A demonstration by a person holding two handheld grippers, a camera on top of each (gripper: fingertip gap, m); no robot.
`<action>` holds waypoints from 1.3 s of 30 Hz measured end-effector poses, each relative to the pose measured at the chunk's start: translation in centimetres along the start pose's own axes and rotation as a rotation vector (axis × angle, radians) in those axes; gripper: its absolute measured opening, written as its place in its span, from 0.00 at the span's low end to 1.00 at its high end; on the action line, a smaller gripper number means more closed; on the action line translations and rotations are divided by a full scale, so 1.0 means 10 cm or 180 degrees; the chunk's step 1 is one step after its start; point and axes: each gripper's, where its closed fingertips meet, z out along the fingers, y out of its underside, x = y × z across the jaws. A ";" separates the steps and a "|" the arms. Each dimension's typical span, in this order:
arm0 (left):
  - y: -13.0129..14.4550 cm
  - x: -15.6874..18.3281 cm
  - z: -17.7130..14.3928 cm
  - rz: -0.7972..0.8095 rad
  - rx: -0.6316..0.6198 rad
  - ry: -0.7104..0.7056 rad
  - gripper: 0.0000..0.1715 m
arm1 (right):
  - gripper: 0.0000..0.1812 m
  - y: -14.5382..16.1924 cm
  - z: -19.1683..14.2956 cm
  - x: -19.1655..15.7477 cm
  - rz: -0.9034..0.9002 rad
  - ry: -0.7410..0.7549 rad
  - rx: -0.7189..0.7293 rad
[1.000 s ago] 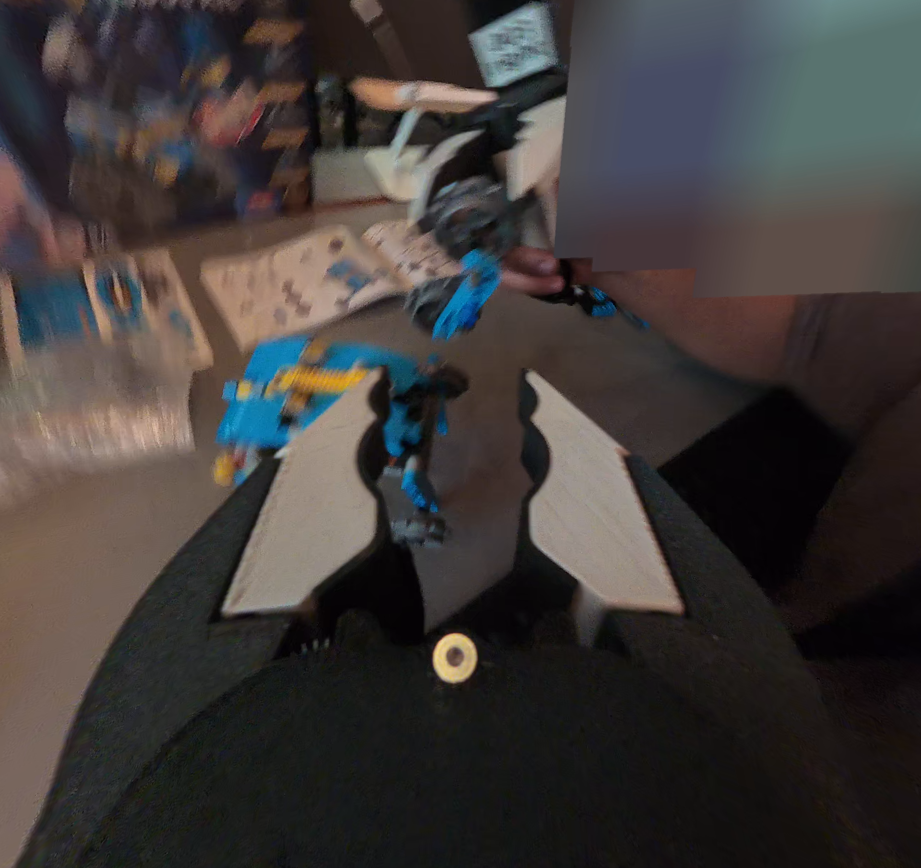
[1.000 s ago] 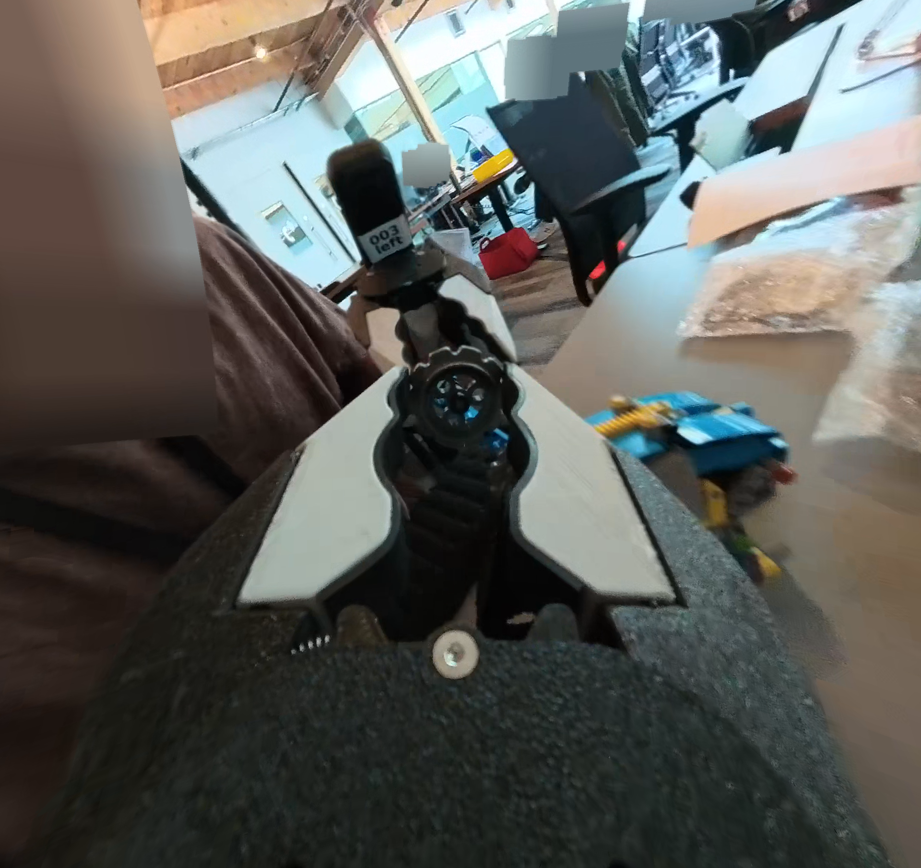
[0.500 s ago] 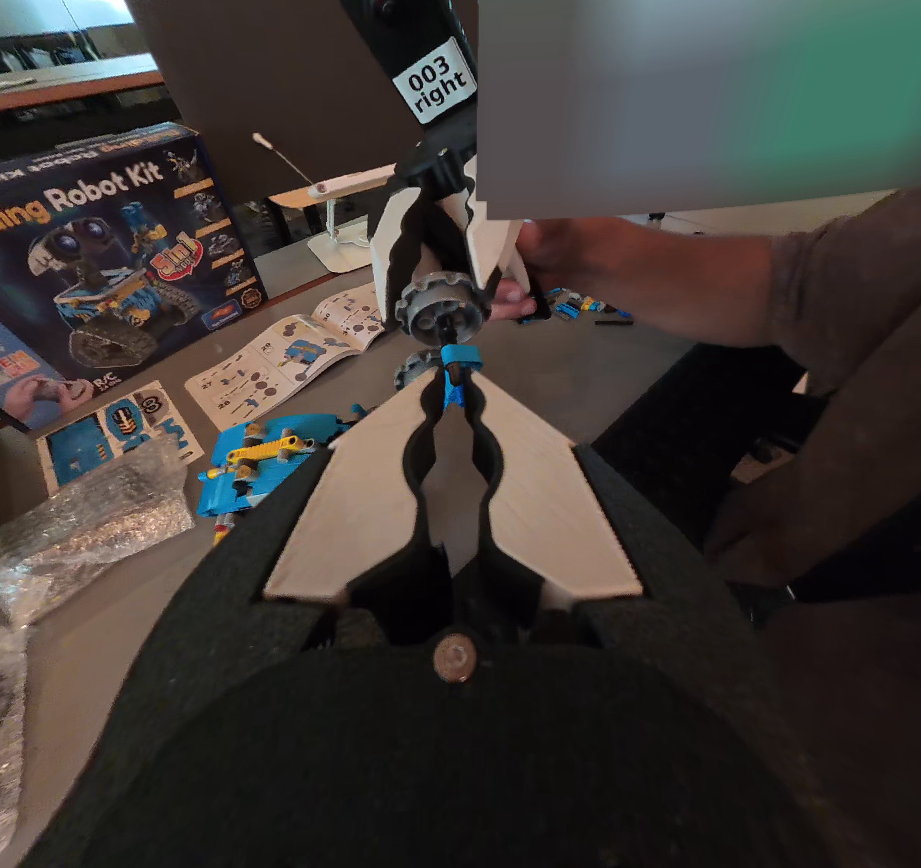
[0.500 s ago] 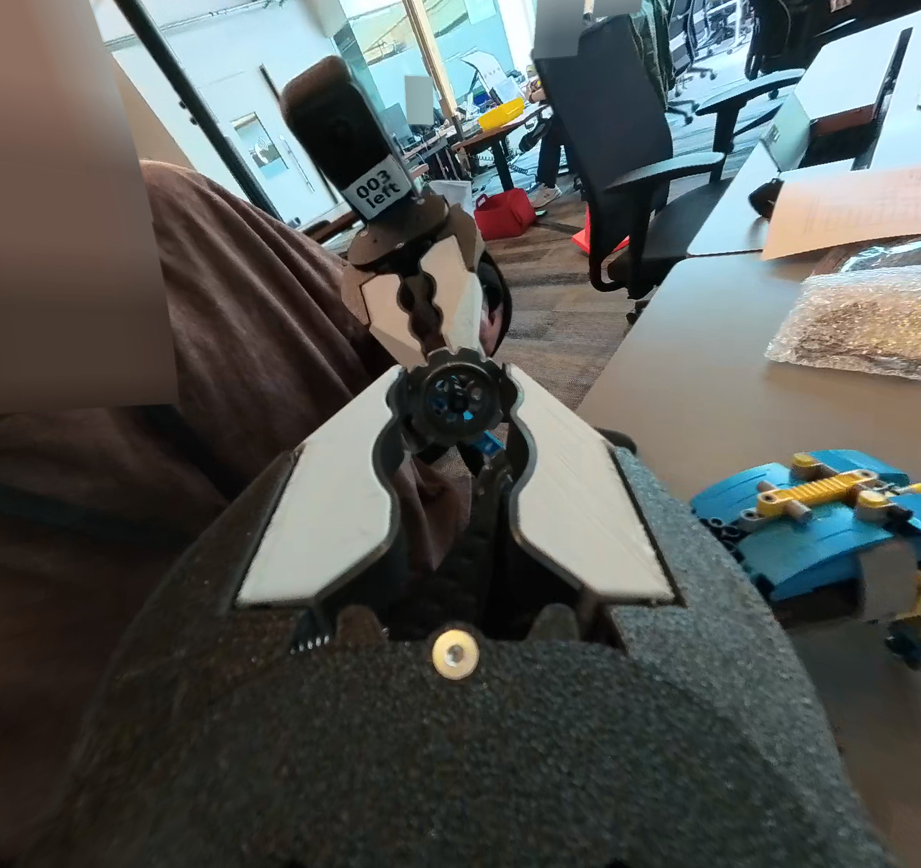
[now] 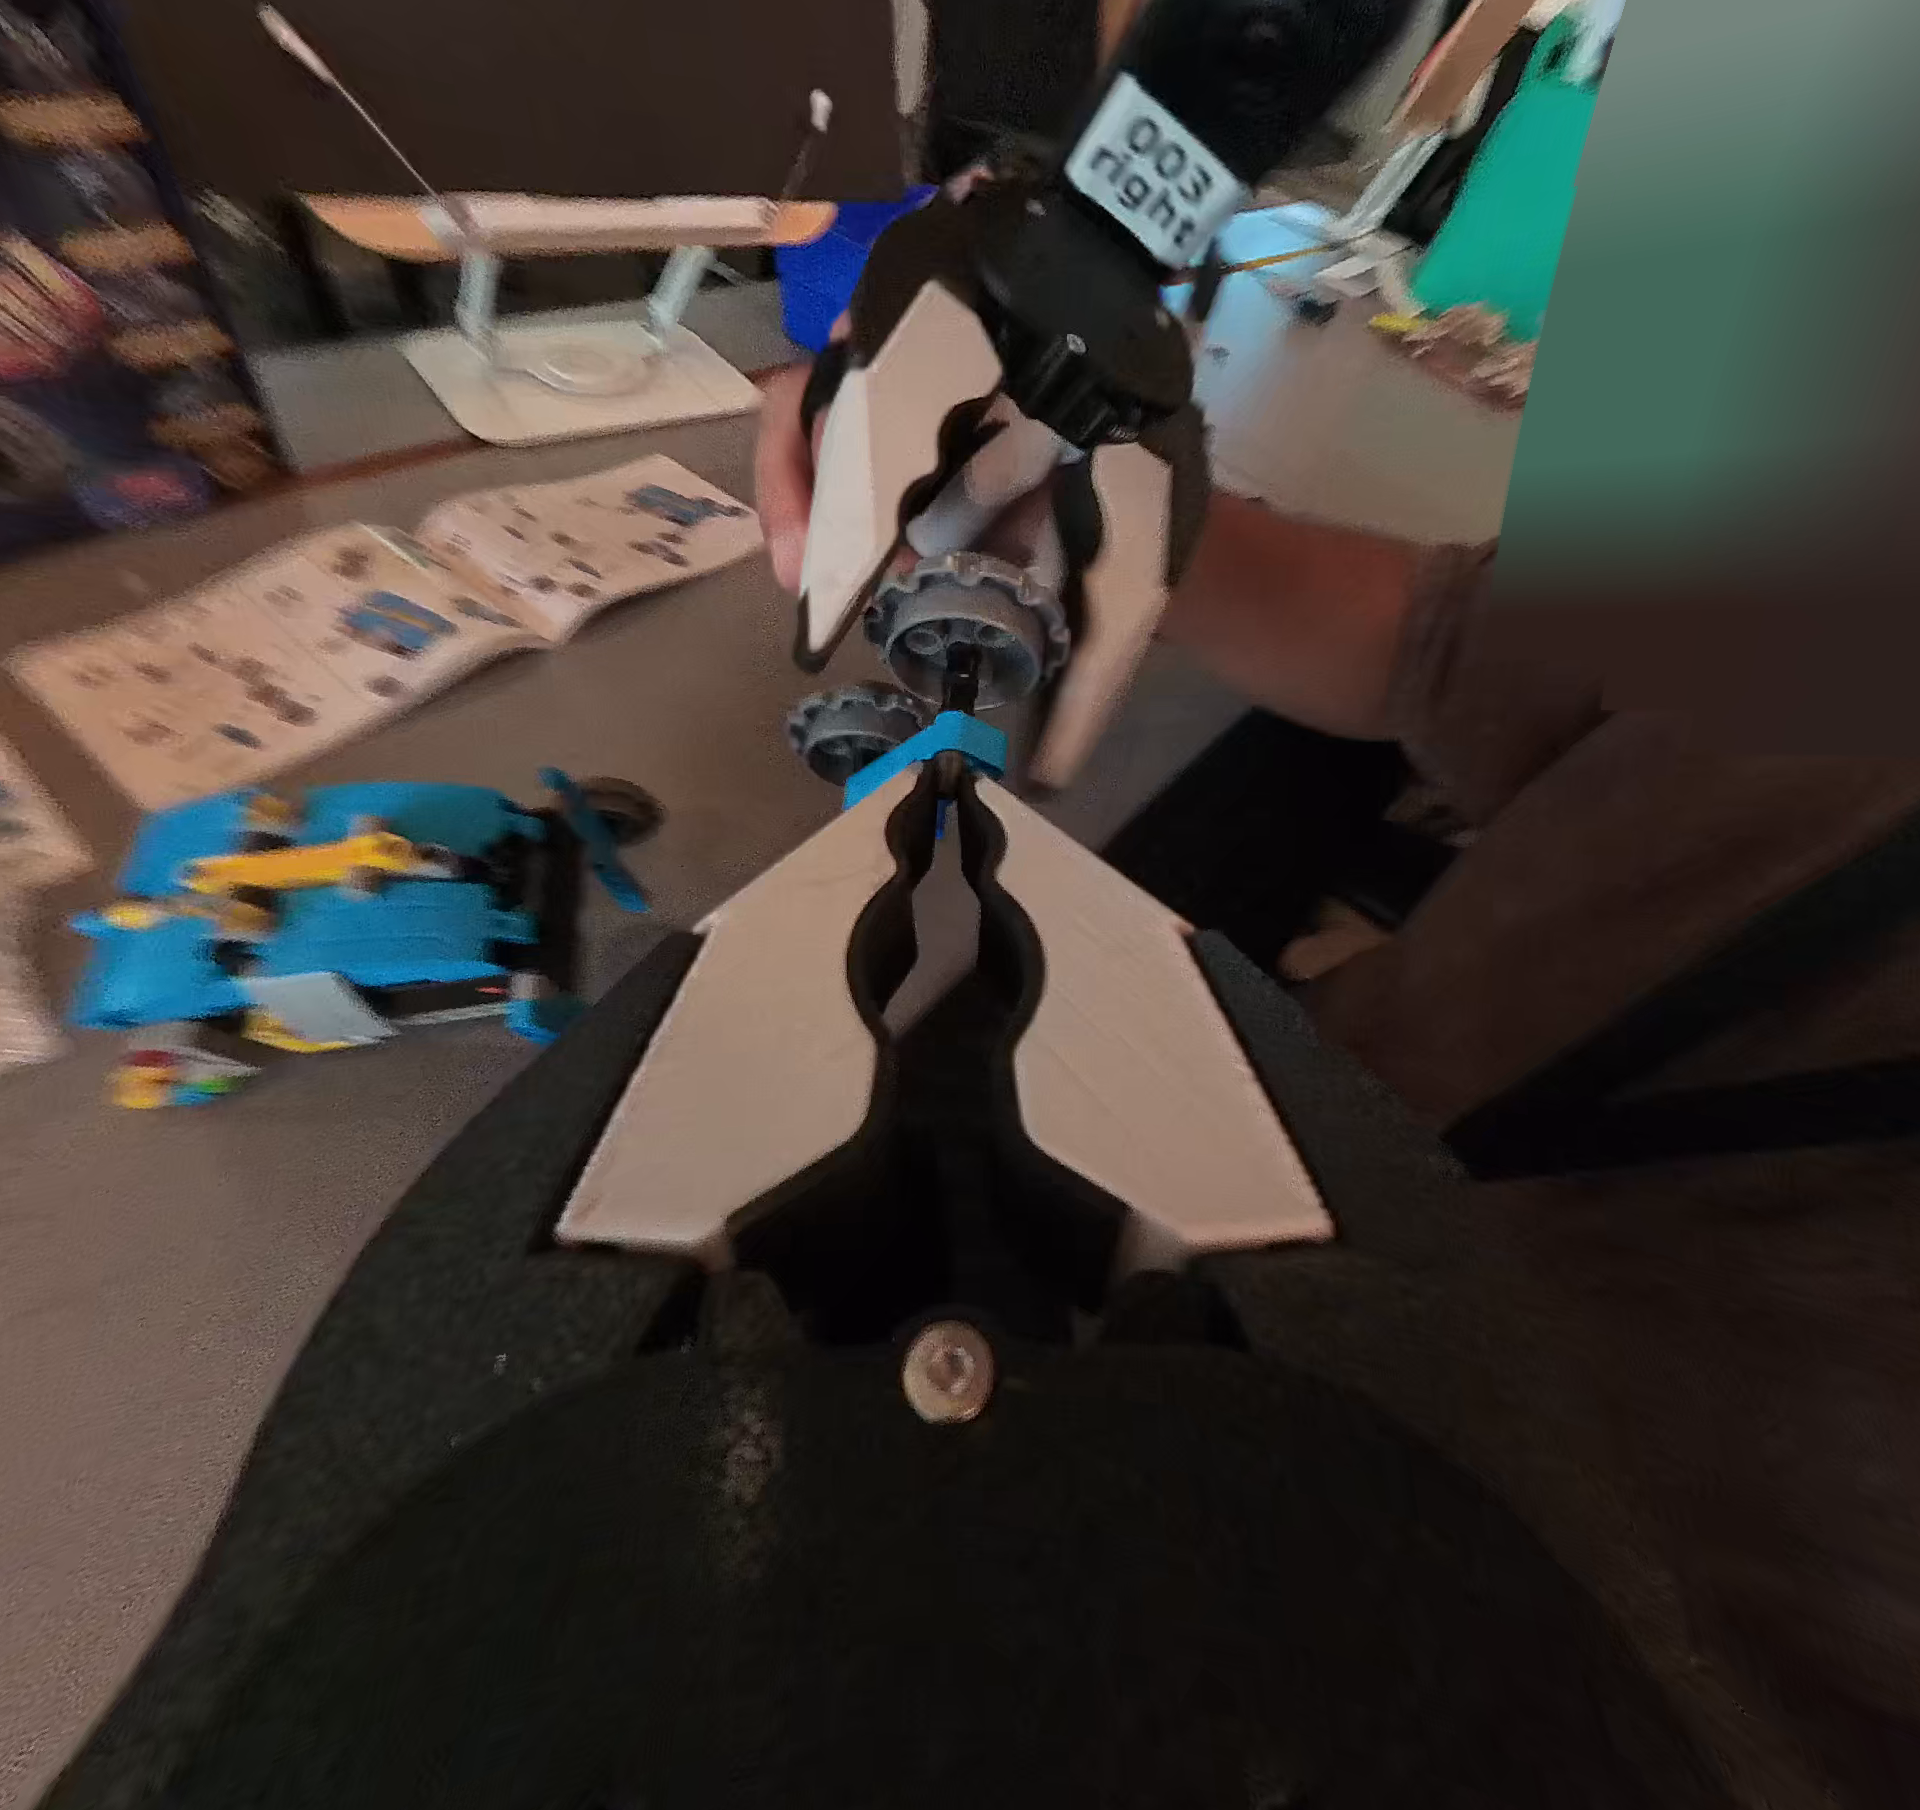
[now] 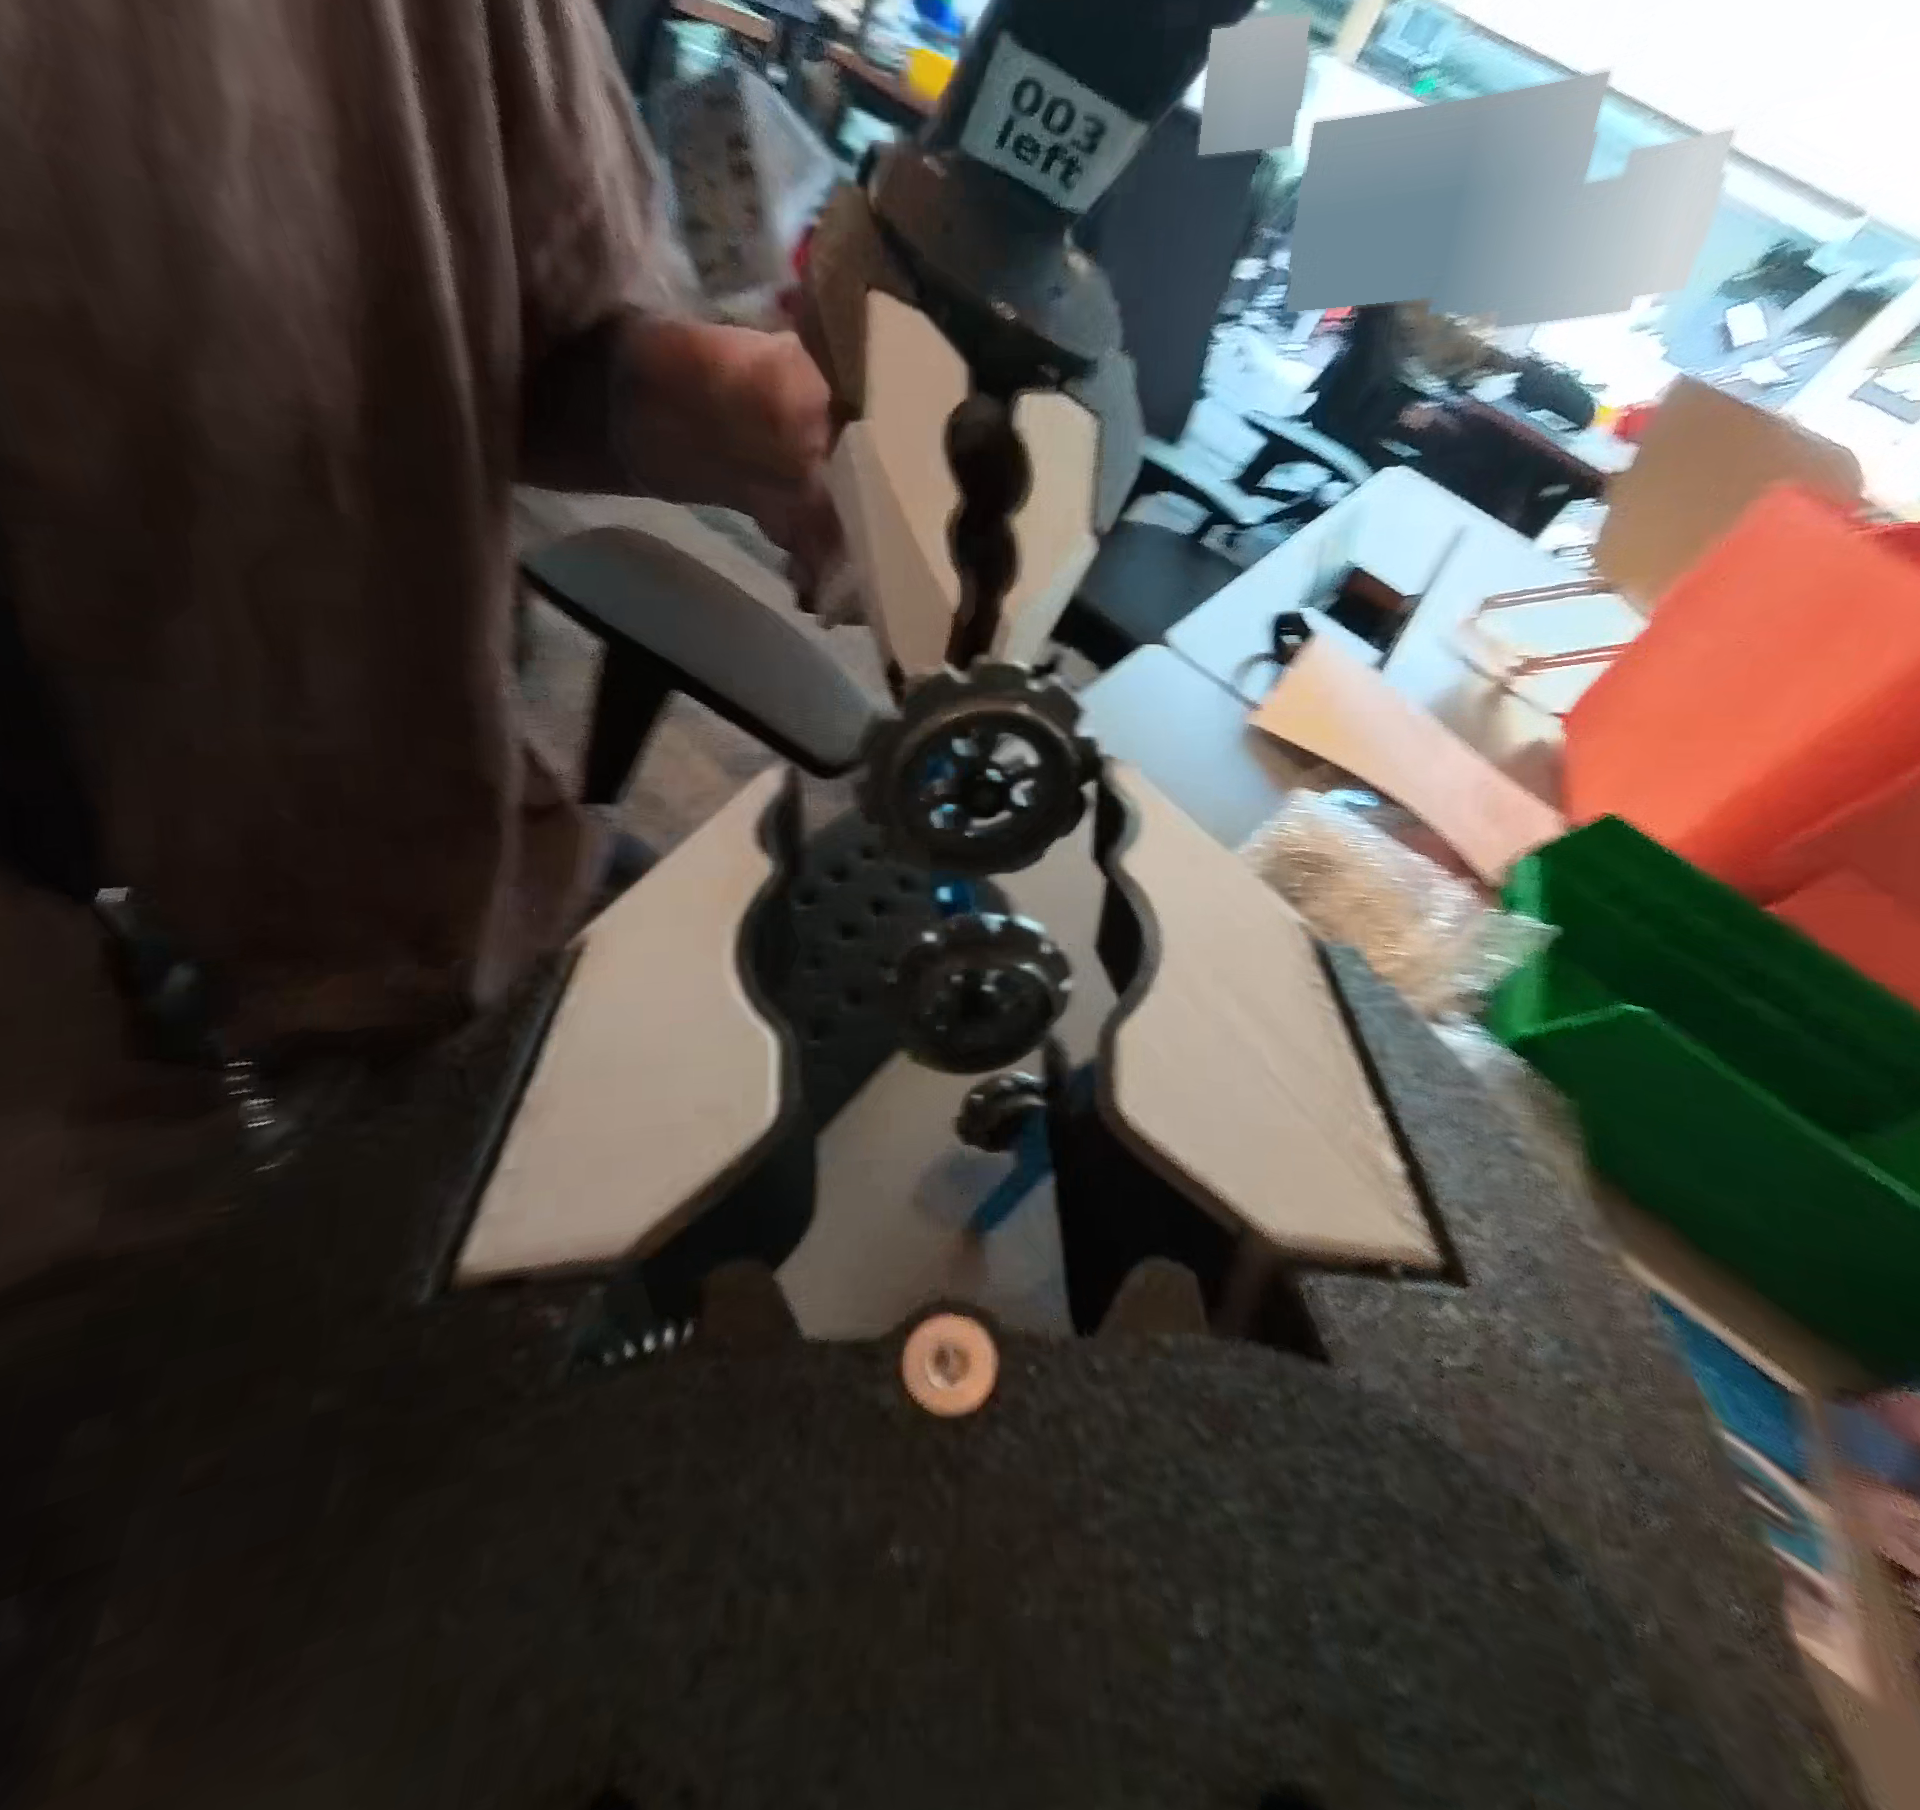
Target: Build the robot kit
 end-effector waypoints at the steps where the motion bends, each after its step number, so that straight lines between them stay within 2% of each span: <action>1: 0.01 0.00 0.00 -0.0136 0.0000 0.0075 0.01 | 0.24 0.00 -0.01 0.05 -0.0100 0.0184 -0.0002; 3: 0.02 0.00 0.01 -0.0354 -0.0006 0.0181 0.01 | 0.24 0.02 -0.02 0.09 -0.0192 0.0325 0.0029; 5: 0.06 0.00 0.03 -0.0582 -0.0043 0.0359 0.01 | 0.24 0.05 -0.01 0.06 -0.0032 0.0230 0.0022; 11: -0.05 -0.03 -0.02 -0.1120 0.0300 0.0790 0.01 | 0.26 0.19 -0.06 0.01 0.0954 -0.0292 0.0009; 14: -0.05 -0.08 -0.02 -0.1162 0.0348 0.0773 0.01 | 0.22 0.11 -0.06 0.03 0.1252 -0.0453 0.0362; 16: -0.05 -0.05 0.01 -0.1159 0.0343 0.0805 0.01 | 0.20 0.06 -0.05 0.06 0.1323 -0.0461 0.0561; 20: -0.01 -0.05 0.06 -0.1192 0.0277 0.0817 0.01 | 0.11 0.23 0.04 -0.03 0.1267 -0.0563 0.0246; 28: -0.03 -0.05 0.07 -0.1273 0.0389 0.0979 0.02 | 0.09 0.17 0.02 -0.03 0.1216 -0.0619 0.0464; 30: -0.01 -0.09 0.08 -0.1250 0.0411 0.0944 0.02 | 0.10 0.19 0.02 0.00 0.1150 -0.0555 0.0454; 32: 0.02 -0.19 0.09 -0.1199 0.0439 0.0809 0.15 | 0.09 0.23 -0.01 0.05 0.1149 -0.0477 0.0451; 34: 0.06 -0.33 0.06 -0.1122 0.0479 0.0630 0.20 | 0.09 0.33 -0.06 0.15 0.1220 -0.0355 0.0455; 37: 0.24 -0.67 0.10 -0.0995 0.0487 0.0196 0.23 | 0.09 0.65 -0.17 0.36 0.1415 -0.0125 0.0338; 39: 0.45 -0.90 0.19 -0.0958 0.0317 -0.0126 0.31 | 0.09 0.99 -0.24 0.51 0.1755 0.0004 0.0095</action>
